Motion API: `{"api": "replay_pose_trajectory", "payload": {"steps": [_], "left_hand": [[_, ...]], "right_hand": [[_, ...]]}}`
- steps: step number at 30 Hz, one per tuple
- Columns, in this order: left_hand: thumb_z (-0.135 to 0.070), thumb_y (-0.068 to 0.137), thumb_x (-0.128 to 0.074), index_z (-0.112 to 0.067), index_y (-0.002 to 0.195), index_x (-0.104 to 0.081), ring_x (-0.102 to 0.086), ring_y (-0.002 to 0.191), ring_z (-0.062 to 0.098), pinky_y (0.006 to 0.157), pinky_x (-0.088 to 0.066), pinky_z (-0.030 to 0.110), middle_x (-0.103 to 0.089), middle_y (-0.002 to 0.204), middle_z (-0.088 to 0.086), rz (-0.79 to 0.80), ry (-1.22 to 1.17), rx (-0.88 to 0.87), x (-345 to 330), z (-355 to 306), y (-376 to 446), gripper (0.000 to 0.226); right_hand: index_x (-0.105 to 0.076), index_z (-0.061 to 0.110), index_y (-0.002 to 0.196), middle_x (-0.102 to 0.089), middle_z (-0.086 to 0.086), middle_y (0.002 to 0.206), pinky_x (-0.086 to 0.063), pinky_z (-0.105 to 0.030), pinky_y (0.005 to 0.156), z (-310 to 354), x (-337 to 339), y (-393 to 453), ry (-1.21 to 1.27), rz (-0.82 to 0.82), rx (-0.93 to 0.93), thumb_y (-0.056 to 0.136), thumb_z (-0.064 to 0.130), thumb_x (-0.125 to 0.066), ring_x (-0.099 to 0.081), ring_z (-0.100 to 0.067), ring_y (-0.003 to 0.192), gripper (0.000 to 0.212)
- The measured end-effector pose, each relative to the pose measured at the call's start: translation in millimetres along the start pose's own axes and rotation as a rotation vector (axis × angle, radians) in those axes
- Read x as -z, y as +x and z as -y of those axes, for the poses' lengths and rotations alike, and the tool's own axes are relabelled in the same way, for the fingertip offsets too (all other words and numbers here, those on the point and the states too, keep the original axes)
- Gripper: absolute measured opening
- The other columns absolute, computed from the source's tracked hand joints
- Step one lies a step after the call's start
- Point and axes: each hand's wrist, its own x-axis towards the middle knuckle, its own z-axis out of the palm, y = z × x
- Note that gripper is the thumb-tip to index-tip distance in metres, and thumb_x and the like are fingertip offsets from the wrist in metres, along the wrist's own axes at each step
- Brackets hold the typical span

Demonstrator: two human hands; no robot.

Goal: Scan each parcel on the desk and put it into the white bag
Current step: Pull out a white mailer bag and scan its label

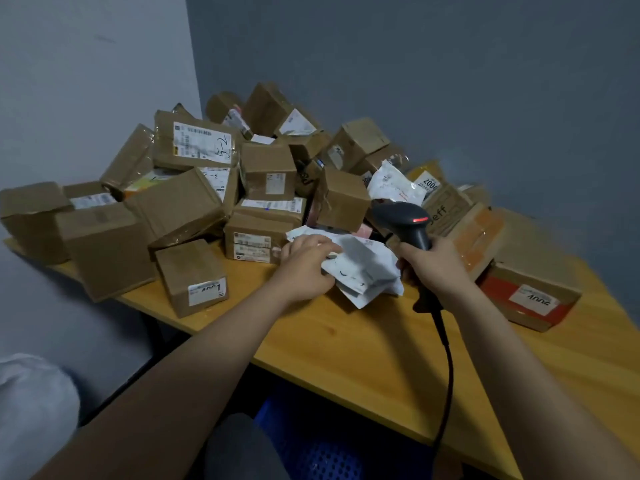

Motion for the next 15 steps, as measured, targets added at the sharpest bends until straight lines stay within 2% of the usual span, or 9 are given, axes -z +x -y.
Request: {"api": "replay_pose_trajectory", "payload": {"steps": [2, 4, 6, 8, 9, 13, 15], "left_hand": [[-0.031, 0.087, -0.063, -0.034, 0.136, -0.049, -0.020, 0.137, 0.016, 0.108, -0.011, 0.033, -0.036, 0.145, -0.008, 0.089, 0.079, -0.056, 0, 2, 7, 0.051], [-0.041, 0.090, -0.061, -0.034, 0.132, -0.055, -0.030, 0.134, 0.015, 0.108, -0.015, 0.035, -0.044, 0.142, -0.011, 0.117, 0.180, -0.125, 1, 5, 14, 0.044], [-0.038, 0.093, -0.058, -0.029, 0.123, -0.064, -0.048, 0.122, 0.016, 0.104, -0.032, 0.036, -0.058, 0.130, -0.008, 0.029, 0.245, -0.202, 2, 4, 22, 0.032], [-0.028, 0.096, -0.056, -0.021, 0.110, -0.071, -0.060, 0.104, 0.018, 0.088, -0.049, 0.037, -0.068, 0.111, -0.002, -0.111, 0.203, -0.219, 7, 0, 29, 0.022], [-0.026, 0.097, -0.054, -0.019, 0.107, -0.072, -0.062, 0.098, 0.019, 0.081, -0.051, 0.038, -0.069, 0.105, 0.000, -0.167, 0.177, -0.206, 11, -3, 32, 0.021], [-0.024, 0.099, -0.049, -0.015, 0.105, -0.070, -0.060, 0.088, 0.020, 0.070, -0.051, 0.038, -0.068, 0.099, 0.001, -0.314, 0.022, -0.145, 33, -14, 45, 0.023], [-0.027, 0.099, -0.050, -0.017, 0.100, -0.070, -0.057, 0.072, 0.015, 0.058, -0.045, 0.032, -0.067, 0.087, -0.001, -0.369, -0.068, -0.110, 47, -17, 47, 0.022]], "right_hand": [[-0.059, 0.003, 0.090, -0.060, -0.009, 0.067, -0.045, -0.019, 0.043, -4, -1, 3, 0.009, 0.014, 0.004, 0.090, 0.014, -0.064, -0.053, -0.010, 0.043, 0.013], [-0.058, 0.004, 0.094, -0.061, -0.010, 0.071, -0.046, -0.021, 0.045, -8, -1, 6, 0.026, 0.014, -0.008, 0.090, 0.015, -0.065, -0.055, -0.013, 0.048, 0.013], [-0.058, 0.004, 0.096, -0.061, -0.011, 0.072, -0.047, -0.024, 0.048, -12, 1, 8, 0.035, 0.007, -0.017, 0.090, 0.016, -0.065, -0.056, -0.017, 0.053, 0.015], [-0.059, 0.003, 0.096, -0.061, -0.010, 0.071, -0.047, -0.024, 0.048, -15, 3, 9, 0.053, -0.008, -0.014, 0.090, 0.016, -0.065, -0.056, -0.017, 0.053, 0.015], [-0.059, 0.002, 0.096, -0.061, -0.010, 0.070, -0.047, -0.024, 0.047, -15, 4, 8, 0.075, -0.021, -0.014, 0.091, 0.015, -0.064, -0.056, -0.017, 0.052, 0.015], [-0.060, 0.001, 0.083, -0.059, -0.008, 0.062, -0.046, -0.025, 0.045, -9, 9, 5, 0.183, -0.116, -0.025, 0.090, 0.011, -0.063, -0.054, -0.016, 0.048, 0.013], [-0.060, 0.003, 0.082, -0.057, -0.008, 0.059, -0.046, -0.028, 0.047, -1, 10, 3, 0.223, -0.146, -0.031, 0.090, 0.014, -0.064, -0.053, -0.020, 0.049, 0.014]]}}
